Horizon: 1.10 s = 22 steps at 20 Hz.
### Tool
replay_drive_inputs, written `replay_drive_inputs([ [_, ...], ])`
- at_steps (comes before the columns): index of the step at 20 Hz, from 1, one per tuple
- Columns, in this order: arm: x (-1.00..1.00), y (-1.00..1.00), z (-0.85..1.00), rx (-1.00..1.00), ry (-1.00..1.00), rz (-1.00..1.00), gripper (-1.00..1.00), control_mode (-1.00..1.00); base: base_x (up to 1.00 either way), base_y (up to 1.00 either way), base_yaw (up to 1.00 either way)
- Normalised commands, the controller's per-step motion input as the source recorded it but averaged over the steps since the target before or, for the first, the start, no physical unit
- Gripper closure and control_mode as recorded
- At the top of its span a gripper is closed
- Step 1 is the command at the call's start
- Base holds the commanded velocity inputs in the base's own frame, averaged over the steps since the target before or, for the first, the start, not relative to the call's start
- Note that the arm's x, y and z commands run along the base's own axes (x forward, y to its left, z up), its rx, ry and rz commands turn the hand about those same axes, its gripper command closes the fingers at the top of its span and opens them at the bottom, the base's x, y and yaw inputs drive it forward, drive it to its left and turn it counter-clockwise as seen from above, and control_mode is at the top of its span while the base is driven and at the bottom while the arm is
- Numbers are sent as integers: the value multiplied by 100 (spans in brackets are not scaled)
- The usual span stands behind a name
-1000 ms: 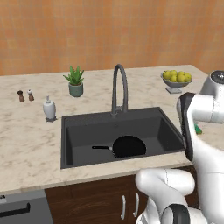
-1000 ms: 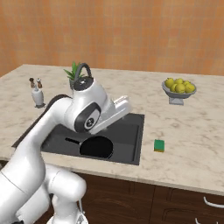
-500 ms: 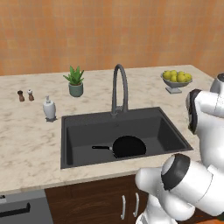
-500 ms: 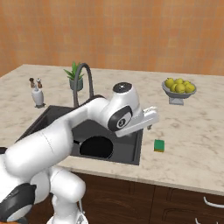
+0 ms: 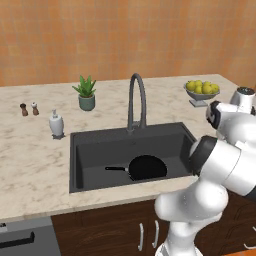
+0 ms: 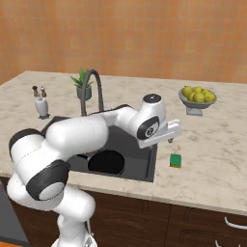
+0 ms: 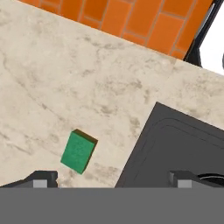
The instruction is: Pick the pan and sponge and place them into the sink. Then turn on the water.
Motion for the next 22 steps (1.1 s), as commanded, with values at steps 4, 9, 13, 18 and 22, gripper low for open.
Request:
replay_drive_inputs([
  [4, 32, -15, -51, 6, 17, -2, -100, -100, 0, 0, 0],
  [9, 1, -46, -35, 11, 3, -8, -100, -100, 0, 0, 0],
  [13, 2, -26, -34, 5, 0, -9, -100, -100, 0, 0, 0],
  [18, 28, 0, -38, 0, 0, -7, -100, -100, 0, 0, 0],
  [22, 32, 0, -30, 0, 0, -7, -100, -100, 0, 0, 0],
])
